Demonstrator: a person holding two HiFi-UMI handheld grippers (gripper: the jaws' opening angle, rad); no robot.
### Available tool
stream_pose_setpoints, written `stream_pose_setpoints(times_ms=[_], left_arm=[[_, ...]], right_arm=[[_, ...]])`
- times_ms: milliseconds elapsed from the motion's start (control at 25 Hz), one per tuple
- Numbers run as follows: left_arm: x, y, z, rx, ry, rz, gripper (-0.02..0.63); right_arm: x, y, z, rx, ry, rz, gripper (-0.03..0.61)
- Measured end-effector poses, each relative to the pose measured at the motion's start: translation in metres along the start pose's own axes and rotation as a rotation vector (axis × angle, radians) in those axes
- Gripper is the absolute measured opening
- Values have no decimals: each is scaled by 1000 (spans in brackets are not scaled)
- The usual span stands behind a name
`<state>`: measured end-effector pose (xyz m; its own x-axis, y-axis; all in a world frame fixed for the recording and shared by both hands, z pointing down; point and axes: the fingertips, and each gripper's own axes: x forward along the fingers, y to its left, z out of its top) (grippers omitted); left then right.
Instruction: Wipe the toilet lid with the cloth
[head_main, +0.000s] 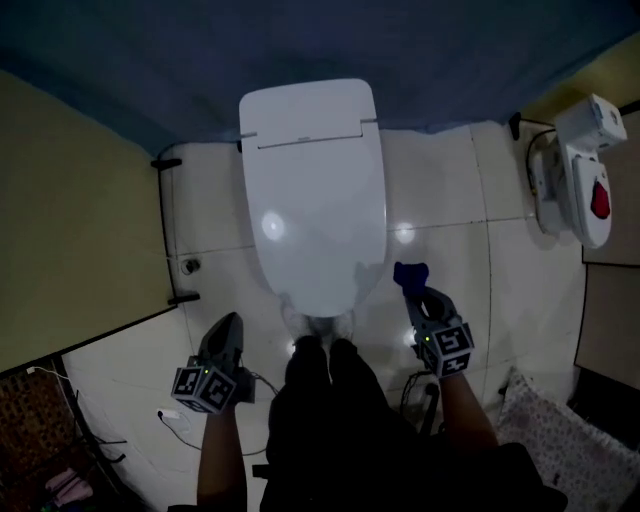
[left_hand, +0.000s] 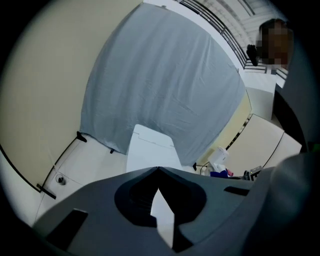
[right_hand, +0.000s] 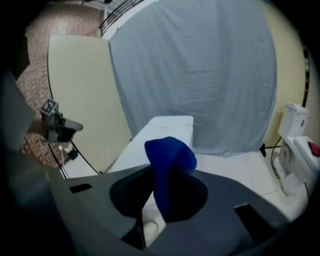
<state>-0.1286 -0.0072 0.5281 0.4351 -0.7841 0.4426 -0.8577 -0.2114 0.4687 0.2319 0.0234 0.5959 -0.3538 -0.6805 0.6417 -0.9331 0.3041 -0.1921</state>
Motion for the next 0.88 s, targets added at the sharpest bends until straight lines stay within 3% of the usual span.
stream_pose_setpoints(times_ms=[240, 440, 640, 880], left_arm=[[-93, -21, 111, -8, -178, 10, -11], [-155, -46, 213, 106, -382, -41, -11], [-240, -71, 245, 175, -515, -89, -11], [-323, -70, 240, 214, -603, -76, -11]], right_arm=[[-119, 14, 106, 88, -282, 22, 55], [-188, 17, 200, 57, -534, -11, 55], [-258, 44, 234, 86, -692, -57, 55], [-301, 88, 253, 82, -818, -64, 54]])
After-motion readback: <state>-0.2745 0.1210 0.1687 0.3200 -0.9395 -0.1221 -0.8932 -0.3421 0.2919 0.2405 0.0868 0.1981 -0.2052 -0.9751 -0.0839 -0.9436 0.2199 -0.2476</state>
